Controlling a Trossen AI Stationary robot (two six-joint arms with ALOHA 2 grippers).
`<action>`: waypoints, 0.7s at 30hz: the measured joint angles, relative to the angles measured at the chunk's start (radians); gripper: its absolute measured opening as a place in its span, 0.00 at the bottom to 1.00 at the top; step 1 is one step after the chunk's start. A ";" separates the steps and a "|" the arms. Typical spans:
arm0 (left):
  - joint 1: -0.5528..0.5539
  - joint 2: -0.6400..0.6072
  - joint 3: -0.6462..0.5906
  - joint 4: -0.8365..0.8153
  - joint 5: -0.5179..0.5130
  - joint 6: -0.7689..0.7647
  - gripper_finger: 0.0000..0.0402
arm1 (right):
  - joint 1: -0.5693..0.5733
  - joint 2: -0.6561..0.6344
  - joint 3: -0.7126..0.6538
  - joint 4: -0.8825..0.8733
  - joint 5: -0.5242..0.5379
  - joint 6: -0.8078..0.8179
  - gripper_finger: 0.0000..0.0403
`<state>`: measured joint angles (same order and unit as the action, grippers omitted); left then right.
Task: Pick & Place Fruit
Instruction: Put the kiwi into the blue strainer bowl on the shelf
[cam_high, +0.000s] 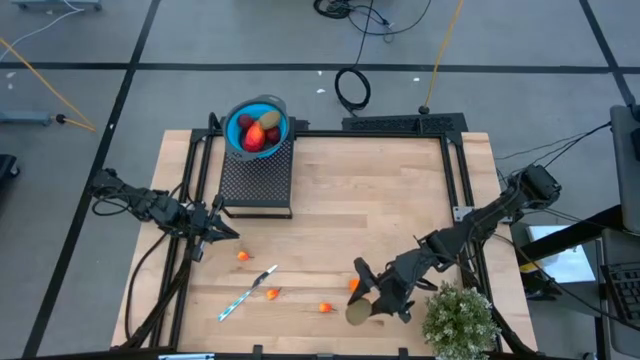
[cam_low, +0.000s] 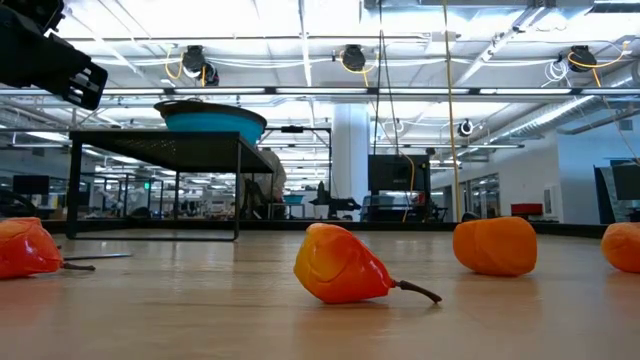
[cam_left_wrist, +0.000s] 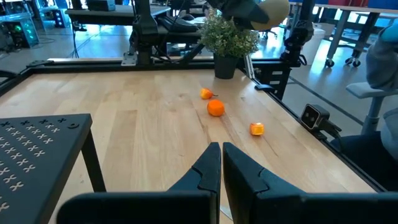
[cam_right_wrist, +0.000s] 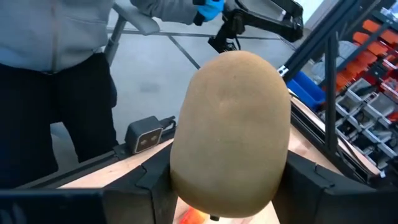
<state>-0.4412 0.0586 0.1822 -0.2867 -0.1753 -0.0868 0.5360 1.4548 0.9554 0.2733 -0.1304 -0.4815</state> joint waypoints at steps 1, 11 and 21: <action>0.000 0.000 0.000 0.000 0.000 0.000 0.05 | 0.000 0.000 0.000 0.000 0.002 0.004 0.48; 0.000 0.000 0.000 0.000 0.000 -0.004 0.05 | 0.008 0.000 0.000 0.155 0.002 0.115 0.48; 0.000 0.000 0.000 0.000 0.000 -0.003 0.05 | 0.108 0.000 -0.121 0.582 -0.005 0.010 0.47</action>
<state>-0.4412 0.0586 0.1822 -0.2867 -0.1754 -0.0898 0.6440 1.4548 0.8349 0.8551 -0.1352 -0.4715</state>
